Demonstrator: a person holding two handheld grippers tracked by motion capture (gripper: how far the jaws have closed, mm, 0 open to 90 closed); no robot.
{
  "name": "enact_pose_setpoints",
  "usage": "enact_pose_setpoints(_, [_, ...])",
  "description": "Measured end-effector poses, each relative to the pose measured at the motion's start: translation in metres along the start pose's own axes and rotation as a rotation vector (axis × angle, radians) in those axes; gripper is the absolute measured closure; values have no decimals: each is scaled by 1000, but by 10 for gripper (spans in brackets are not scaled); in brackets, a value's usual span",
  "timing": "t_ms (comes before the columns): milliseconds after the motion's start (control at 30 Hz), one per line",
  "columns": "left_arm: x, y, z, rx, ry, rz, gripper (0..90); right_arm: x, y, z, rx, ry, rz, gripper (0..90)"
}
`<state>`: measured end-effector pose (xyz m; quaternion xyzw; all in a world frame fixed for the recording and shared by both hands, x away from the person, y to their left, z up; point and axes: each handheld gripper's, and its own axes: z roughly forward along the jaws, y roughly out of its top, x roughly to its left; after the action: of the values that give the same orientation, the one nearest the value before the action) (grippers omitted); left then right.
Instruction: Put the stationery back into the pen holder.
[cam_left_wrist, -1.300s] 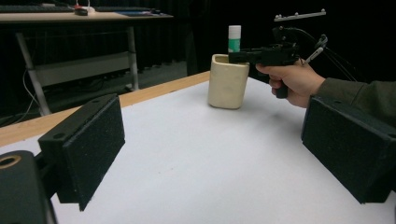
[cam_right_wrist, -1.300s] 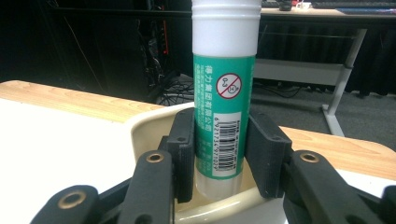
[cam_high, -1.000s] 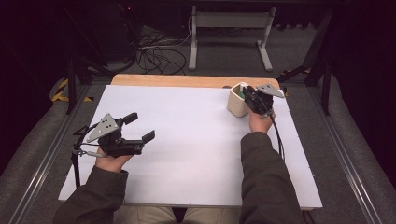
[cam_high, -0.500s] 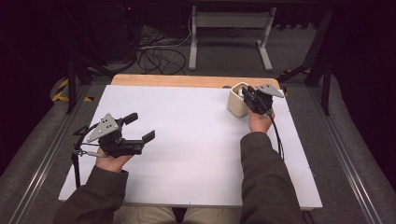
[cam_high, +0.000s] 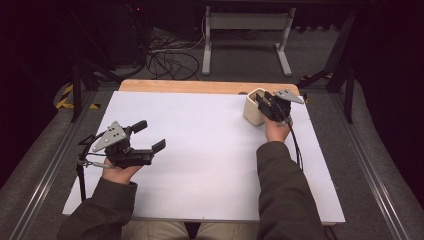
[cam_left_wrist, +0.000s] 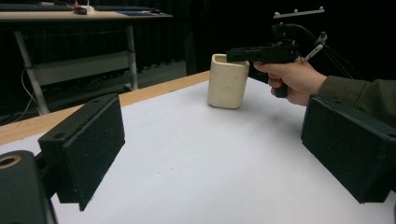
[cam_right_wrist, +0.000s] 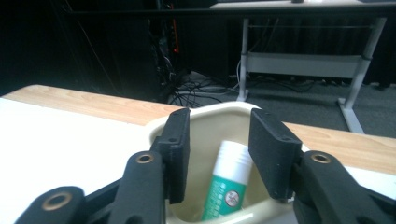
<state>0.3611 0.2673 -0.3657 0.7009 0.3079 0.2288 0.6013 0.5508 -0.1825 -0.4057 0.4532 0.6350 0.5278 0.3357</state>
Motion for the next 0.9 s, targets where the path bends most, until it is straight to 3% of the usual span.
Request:
enact_pose_setpoints(633, [2, 1, -1, -4, 4, -2, 71, 16, 3, -5, 4, 85, 28, 286])
enact_pose_setpoints(900, [2, 1, -2, -4, 6, -5, 71, 23, 8, -17, -20, 119, 40, 204])
